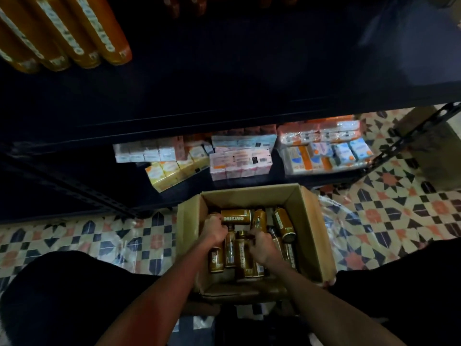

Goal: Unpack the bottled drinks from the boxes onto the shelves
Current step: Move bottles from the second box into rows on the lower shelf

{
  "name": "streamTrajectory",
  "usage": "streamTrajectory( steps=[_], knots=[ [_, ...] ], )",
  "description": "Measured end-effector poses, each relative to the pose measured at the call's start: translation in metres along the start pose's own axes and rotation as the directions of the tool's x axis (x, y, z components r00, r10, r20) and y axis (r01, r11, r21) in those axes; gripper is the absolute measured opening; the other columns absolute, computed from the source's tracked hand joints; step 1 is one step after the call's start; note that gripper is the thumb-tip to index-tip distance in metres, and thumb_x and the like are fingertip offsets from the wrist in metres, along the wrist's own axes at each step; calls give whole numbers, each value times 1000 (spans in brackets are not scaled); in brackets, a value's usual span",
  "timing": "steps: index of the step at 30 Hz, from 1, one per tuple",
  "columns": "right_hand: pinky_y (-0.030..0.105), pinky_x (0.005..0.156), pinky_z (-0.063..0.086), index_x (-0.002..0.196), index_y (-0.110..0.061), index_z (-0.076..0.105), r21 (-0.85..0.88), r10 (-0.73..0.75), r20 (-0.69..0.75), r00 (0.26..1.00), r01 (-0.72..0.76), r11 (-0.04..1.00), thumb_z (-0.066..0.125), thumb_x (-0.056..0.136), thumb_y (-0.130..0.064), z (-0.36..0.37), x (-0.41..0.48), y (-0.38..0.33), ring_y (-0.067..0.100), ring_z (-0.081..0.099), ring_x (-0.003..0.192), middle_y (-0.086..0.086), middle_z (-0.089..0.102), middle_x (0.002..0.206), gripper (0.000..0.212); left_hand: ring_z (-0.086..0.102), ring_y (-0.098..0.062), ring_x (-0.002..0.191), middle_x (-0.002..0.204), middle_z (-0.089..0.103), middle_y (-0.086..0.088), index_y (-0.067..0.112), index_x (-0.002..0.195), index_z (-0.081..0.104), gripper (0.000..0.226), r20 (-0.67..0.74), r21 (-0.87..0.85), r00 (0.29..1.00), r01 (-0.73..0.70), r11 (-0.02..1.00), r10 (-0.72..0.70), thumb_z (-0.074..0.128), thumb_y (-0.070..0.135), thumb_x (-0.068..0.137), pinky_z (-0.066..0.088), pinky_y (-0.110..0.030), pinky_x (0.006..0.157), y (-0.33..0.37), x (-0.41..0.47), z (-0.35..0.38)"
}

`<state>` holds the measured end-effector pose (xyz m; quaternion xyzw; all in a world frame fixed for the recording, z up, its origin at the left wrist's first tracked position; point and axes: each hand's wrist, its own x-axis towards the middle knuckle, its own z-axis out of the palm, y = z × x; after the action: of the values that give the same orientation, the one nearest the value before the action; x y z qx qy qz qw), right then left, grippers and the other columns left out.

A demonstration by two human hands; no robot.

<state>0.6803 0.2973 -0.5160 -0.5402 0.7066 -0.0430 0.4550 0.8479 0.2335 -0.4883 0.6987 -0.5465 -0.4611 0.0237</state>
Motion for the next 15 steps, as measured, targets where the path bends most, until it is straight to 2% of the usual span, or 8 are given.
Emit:
streamTrajectory(
  steps=[3, 5, 7, 9, 11, 13, 15],
  knots=[
    [23, 62, 56, 123, -27, 61, -36, 58, -18, 998, -59, 998, 60, 98, -15, -4, 15, 12, 5, 65, 77, -6, 67, 96, 28, 63, -14, 92, 119, 58, -4, 17, 130, 51, 36, 14, 74, 999, 35, 997, -36, 59, 10, 96, 55, -25, 73, -6, 14, 10],
    [29, 71, 60, 118, -25, 63, -30, 99, -55, 994, -101, 994, 61, 97, -18, -6, 25, 17, 7, 64, 83, -2, 68, 103, 22, 57, -22, 114, 141, 41, -9, 16, 141, 42, 48, 4, 157, 999, 39, 987, -40, 59, 11, 96, 49, -28, 90, -8, 22, 16],
    [31, 76, 59, 124, -24, 58, 4, 126, -74, 989, -126, 992, 61, 97, -20, -7, 35, 19, 10, 62, 90, 0, 64, 111, 27, 43, -31, 134, 159, 18, -12, 16, 149, 33, 61, -29, 276, 1000, 13, 961, -5, 60, 12, 94, 39, -40, 111, -13, 32, 21],
    [32, 80, 58, 128, -20, 56, 3, 150, -54, 987, -150, 989, 60, 99, -20, -10, 45, 17, 11, 59, 91, 2, 60, 115, 29, 31, -36, 142, 163, 7, -17, 15, 155, 23, 70, -21, 376, 1000, -11, 927, 21, 59, 16, 95, 31, -48, 118, -18, 43, 23],
    [30, 76, 55, 128, -19, 53, 8, 201, -24, 979, -201, 980, 60, 99, -24, -14, 56, 14, 8, 55, 83, 0, 56, 109, 30, 26, -37, 144, 163, 5, -19, 14, 158, 14, 74, 5, 448, 1000, -18, 894, 17, 56, 18, 97, 27, -48, 119, -19, 51, 23],
    [34, 77, 53, 138, -19, 41, 40, 240, -8, 971, -240, 970, 62, 98, -29, -17, 68, 11, 14, 59, 86, 2, 57, 107, 46, 26, -36, 143, 162, 10, -20, 10, 158, 13, 75, 16, 514, 1000, -20, 858, 14, 56, 16, 97, 27, -47, 119, -19, 56, 23],
    [45, 88, 56, 151, -29, 15, 108, 275, -21, 961, -271, 956, 68, 93, -35, -17, 78, 11, 27, 66, 101, 10, 62, 121, 78, 28, -37, 141, 159, 15, -22, 7, 157, 13, 77, 17, 558, 1000, -27, 829, 22, 58, 14, 96, 29, -46, 118, -20, 61, 26]
  ],
)
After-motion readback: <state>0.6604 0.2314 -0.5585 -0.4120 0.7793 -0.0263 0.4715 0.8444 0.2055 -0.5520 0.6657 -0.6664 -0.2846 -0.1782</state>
